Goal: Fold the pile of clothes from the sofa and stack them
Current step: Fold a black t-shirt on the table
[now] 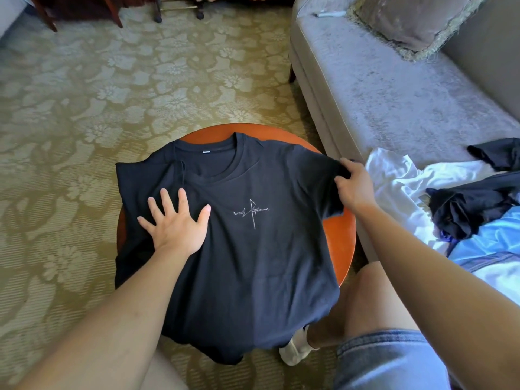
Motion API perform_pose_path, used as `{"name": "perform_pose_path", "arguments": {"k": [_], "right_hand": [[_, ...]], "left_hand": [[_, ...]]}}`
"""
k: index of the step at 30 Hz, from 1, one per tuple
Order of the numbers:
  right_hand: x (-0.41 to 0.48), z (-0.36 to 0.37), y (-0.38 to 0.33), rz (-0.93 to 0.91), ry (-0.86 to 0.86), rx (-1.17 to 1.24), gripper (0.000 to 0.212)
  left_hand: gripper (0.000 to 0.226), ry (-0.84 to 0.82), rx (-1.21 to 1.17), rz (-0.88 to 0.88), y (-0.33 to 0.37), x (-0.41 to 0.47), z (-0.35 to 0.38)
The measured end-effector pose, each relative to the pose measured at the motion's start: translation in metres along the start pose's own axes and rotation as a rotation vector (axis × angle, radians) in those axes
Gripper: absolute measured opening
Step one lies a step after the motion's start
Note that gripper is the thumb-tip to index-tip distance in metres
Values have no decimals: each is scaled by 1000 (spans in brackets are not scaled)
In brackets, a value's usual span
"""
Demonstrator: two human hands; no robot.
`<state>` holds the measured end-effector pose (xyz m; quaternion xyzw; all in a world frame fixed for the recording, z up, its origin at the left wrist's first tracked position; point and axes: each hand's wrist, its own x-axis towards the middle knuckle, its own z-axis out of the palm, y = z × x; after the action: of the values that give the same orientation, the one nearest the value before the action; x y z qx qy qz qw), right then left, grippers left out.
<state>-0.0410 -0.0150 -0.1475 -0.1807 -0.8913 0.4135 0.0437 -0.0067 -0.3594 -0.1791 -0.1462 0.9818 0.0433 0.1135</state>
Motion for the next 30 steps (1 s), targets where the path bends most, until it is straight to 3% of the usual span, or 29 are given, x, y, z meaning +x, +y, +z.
{"name": "perform_pose_path", "arguments": {"k": [3, 11, 15, 16, 20, 23, 27, 30], "right_hand": [[8, -1, -14, -35, 51, -2, 53], [4, -5, 14, 43, -204, -195, 75], [6, -9, 9, 16, -244, -269, 42], [6, -9, 4, -4, -235, -308, 41], [-2, -7, -39, -175, -196, -531, 84], [-20, 8, -79, -306, -212, -691, 90], [-54, 41, -93, -443, -413, -516, 78], [-77, 55, -77, -452, -277, -423, 60]], "left_hand": [[80, 0, 5, -1, 0, 1, 0], [80, -10, 9, 0, 0, 1, 0], [84, -87, -7, 9, 0, 1, -6], [86, -130, -3, 14, -1, 3, -11], [87, -206, -91, 43, -8, 8, -35], [84, -139, -78, 59, -21, 2, -42], [84, -129, -62, 48, -37, -14, -36], [85, -124, -66, 41, -49, -21, -29]]}}
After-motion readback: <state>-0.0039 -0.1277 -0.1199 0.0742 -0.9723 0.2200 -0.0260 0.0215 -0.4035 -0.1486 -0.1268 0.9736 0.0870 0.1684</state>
